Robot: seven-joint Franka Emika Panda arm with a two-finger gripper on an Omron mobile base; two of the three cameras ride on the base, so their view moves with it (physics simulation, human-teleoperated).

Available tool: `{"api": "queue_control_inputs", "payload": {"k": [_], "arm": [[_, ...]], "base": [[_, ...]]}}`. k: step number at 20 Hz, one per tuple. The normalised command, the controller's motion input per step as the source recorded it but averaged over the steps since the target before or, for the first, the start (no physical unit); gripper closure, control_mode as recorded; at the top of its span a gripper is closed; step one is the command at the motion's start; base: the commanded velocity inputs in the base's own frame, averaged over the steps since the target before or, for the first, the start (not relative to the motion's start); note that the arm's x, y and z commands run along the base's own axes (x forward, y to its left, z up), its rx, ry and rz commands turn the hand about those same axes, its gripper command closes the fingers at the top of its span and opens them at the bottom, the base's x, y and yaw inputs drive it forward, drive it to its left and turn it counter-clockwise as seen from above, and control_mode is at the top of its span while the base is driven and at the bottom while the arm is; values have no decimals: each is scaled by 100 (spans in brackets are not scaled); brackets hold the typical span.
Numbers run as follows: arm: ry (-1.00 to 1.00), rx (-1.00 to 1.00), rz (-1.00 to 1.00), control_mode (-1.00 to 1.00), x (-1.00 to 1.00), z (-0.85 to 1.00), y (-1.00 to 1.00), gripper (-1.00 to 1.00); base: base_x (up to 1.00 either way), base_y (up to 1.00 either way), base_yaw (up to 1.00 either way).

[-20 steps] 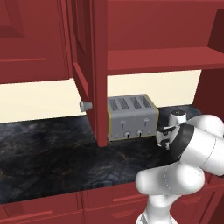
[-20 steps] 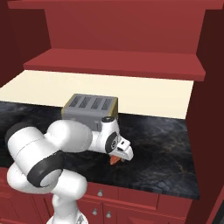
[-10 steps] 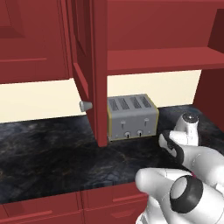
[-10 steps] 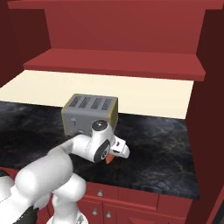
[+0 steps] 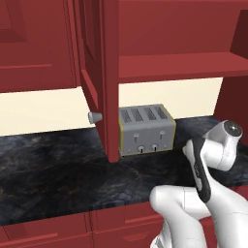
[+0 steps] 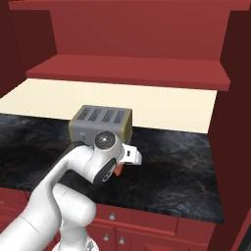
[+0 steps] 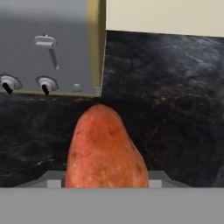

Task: Pick the sweet potato from the counter and place it in the cabinet. Then close the cabinet.

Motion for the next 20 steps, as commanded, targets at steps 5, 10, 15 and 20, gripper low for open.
{"api": "queue_control_inputs", "payload": {"k": [5,10,15,20], "arm": [[-14,0,15,-100,-5,100,0,100],[-8,0,11,-100,3,100,4,100],[-4,0,3,-100,20,100,4,100],[-4,0,0,-100,55,100,13,100]], "base": [[0,0,0],[0,0,0],[0,0,0],[0,0,0]]}}
